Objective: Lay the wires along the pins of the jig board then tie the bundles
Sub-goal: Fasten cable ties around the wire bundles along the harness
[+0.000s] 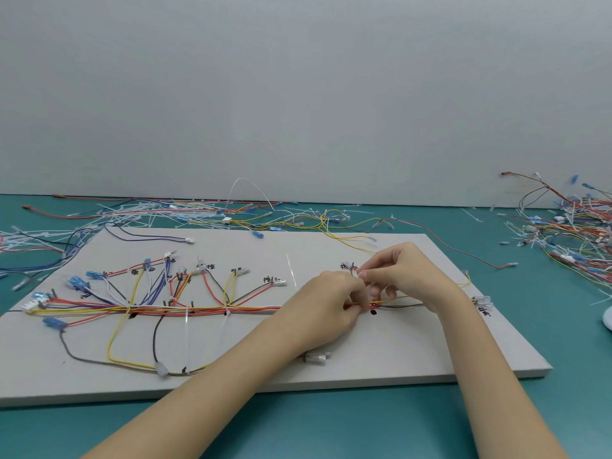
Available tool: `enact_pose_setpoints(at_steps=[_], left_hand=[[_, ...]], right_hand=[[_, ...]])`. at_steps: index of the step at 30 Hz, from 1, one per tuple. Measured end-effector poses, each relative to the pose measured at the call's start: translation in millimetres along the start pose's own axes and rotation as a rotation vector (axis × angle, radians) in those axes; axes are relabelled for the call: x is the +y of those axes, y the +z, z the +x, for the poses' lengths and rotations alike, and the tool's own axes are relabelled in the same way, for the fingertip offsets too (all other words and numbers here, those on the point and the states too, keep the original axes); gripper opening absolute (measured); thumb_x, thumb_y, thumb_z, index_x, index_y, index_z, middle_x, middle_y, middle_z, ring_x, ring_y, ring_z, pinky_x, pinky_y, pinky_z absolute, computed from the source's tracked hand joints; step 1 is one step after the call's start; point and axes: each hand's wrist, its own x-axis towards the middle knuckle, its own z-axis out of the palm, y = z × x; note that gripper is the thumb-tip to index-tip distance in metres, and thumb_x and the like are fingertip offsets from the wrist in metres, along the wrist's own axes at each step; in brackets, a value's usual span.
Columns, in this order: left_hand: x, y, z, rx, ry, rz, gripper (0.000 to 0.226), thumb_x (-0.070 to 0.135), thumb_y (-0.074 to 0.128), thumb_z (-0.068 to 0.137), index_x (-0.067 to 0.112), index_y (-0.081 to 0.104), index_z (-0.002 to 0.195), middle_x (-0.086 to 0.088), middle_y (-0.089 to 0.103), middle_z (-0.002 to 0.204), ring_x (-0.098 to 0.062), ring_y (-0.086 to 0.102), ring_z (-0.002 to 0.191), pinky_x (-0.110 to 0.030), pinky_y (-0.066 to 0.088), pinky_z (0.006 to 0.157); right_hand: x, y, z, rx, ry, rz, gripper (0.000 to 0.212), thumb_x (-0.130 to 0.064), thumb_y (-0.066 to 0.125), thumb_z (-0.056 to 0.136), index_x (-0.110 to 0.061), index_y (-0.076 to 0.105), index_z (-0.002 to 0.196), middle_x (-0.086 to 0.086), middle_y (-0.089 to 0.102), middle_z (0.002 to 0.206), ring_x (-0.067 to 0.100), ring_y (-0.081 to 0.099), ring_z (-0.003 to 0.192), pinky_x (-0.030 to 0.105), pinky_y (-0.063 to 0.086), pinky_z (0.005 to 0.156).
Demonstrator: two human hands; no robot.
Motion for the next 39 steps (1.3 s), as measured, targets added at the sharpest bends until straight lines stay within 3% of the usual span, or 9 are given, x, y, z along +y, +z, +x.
enact_pose_setpoints(at_steps=[4, 10, 13, 16, 21, 33, 39], left_hand=[[1.0, -1.2, 0.0, -0.017, 0.009, -0.021, 0.013, 0.007, 0.056, 0.088, 0.015, 0.059, 0.098, -0.001, 0.064, 0.084, -0.014, 0.051, 0.076, -0.031, 0.044, 0.07], [1.0, 3.5, 0.9, -0.095, -0.037, 0.008, 0.013, 0.01, 0.05, 0.095, 0.014, 0.049, 0.107, -0.006, 0.062, 0.102, -0.027, 0.052, 0.095, -0.04, 0.041, 0.081], [0.6, 2.6, 3.0, -0.118, -0.141, -0.049, 0.017, 0.013, 0.051, 0.096, 0.017, 0.05, 0.113, -0.005, 0.065, 0.101, -0.023, 0.053, 0.094, -0.037, 0.041, 0.083], [0.9, 5.9, 5.1, -0.145, -0.18, 0.087, 0.029, 0.018, 0.046, 0.099, 0.02, 0.051, 0.128, -0.006, 0.063, 0.116, -0.027, 0.051, 0.111, -0.04, 0.04, 0.095], [3.0, 10.1, 3.8, -0.178, -0.184, 0.298, 0.036, 0.021, 0.036, 0.102, 0.023, 0.045, 0.136, -0.01, 0.053, 0.121, -0.031, 0.045, 0.115, -0.041, 0.033, 0.094], [8.9, 13.8, 1.9, -0.125, -0.259, 0.306, 0.023, 0.024, 0.039, 0.101, 0.019, 0.047, 0.122, -0.009, 0.054, 0.118, -0.031, 0.046, 0.112, -0.04, 0.031, 0.09], [10.2, 11.8, -1.6, -0.075, -0.204, 0.272, 0.024, 0.021, 0.04, 0.1, 0.022, 0.047, 0.123, -0.005, 0.05, 0.117, -0.028, 0.043, 0.112, -0.04, 0.035, 0.092]], right_hand=[[0.6, -1.8, 0.5, 0.012, -0.011, 0.007, 0.008, 0.003, 0.065, 0.086, 0.007, 0.071, 0.087, 0.004, 0.066, 0.056, 0.015, 0.06, 0.049, 0.018, 0.038, 0.04], [3.4, -1.7, 2.9, 0.02, -0.002, 0.006, 0.008, 0.002, 0.062, 0.088, 0.004, 0.069, 0.085, 0.008, 0.067, 0.06, 0.014, 0.061, 0.049, 0.019, 0.039, 0.04], [3.0, -3.7, 7.2, 0.245, -0.114, 0.094, 0.008, 0.003, 0.062, 0.087, 0.001, 0.068, 0.082, 0.012, 0.068, 0.067, 0.016, 0.062, 0.049, 0.022, 0.042, 0.038], [3.7, -7.9, 11.9, 0.46, -0.241, 0.131, 0.018, 0.005, 0.061, 0.086, -0.008, 0.067, 0.076, 0.01, 0.067, 0.067, 0.016, 0.062, 0.05, 0.024, 0.047, 0.04], [4.8, -8.1, 13.6, 0.535, -0.329, 0.145, 0.024, 0.006, 0.058, 0.087, -0.012, 0.067, 0.074, 0.006, 0.066, 0.066, 0.015, 0.063, 0.054, 0.025, 0.052, 0.046], [7.3, -1.4, 11.9, 0.252, -0.136, 0.129, 0.006, 0.008, 0.06, 0.089, 0.008, 0.066, 0.088, 0.017, 0.066, 0.07, 0.015, 0.063, 0.048, 0.022, 0.051, 0.045], [4.4, -0.1, 3.2, 0.028, -0.003, -0.014, 0.006, 0.003, 0.063, 0.087, 0.005, 0.069, 0.084, 0.011, 0.068, 0.063, 0.015, 0.055, 0.04, 0.02, 0.041, 0.038]])
